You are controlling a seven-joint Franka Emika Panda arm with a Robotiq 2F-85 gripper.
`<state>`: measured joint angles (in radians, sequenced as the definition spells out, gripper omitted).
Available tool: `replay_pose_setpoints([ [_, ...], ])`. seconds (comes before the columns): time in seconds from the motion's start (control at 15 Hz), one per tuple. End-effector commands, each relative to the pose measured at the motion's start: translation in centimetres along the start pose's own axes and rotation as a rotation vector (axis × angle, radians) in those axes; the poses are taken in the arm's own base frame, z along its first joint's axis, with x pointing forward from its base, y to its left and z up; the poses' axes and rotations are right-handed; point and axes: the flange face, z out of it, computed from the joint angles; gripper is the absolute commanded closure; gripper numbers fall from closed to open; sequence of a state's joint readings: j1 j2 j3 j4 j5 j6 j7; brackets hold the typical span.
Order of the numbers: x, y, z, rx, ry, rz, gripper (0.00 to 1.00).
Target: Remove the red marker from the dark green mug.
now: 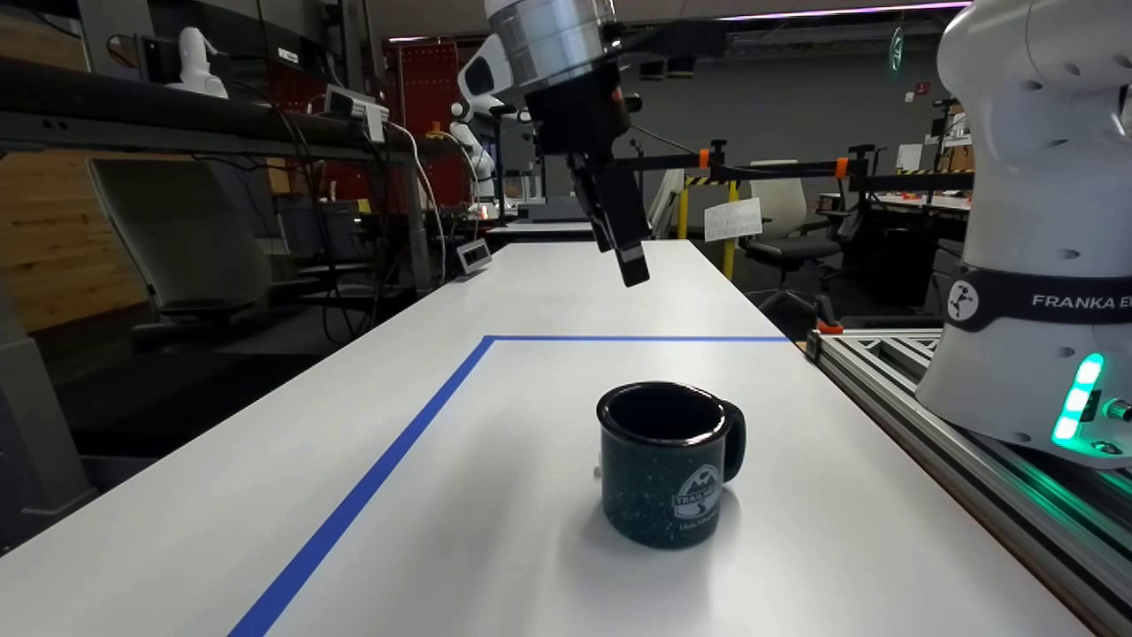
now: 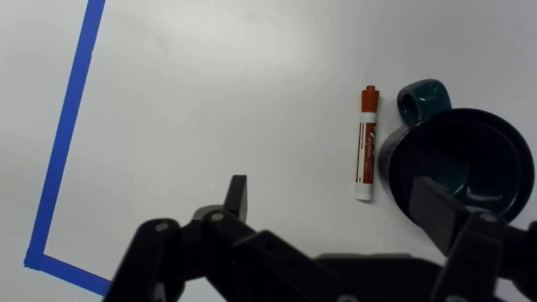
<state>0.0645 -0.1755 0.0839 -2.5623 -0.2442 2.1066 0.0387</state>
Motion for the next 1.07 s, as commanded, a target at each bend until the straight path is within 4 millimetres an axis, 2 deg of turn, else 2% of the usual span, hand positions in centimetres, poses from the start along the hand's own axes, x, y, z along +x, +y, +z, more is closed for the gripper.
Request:
replay_pose_setpoints([
  [0.0,-0.6,-0.6,-2.0,-0.016,0.031,0.053,0.00],
  [0.07,-0.1,-0.3,-1.0,-0.008,0.015,0.027,0.00],
  [1.0,-0.2,-0.4,-1.3,-0.012,0.024,0.044,0.00],
])
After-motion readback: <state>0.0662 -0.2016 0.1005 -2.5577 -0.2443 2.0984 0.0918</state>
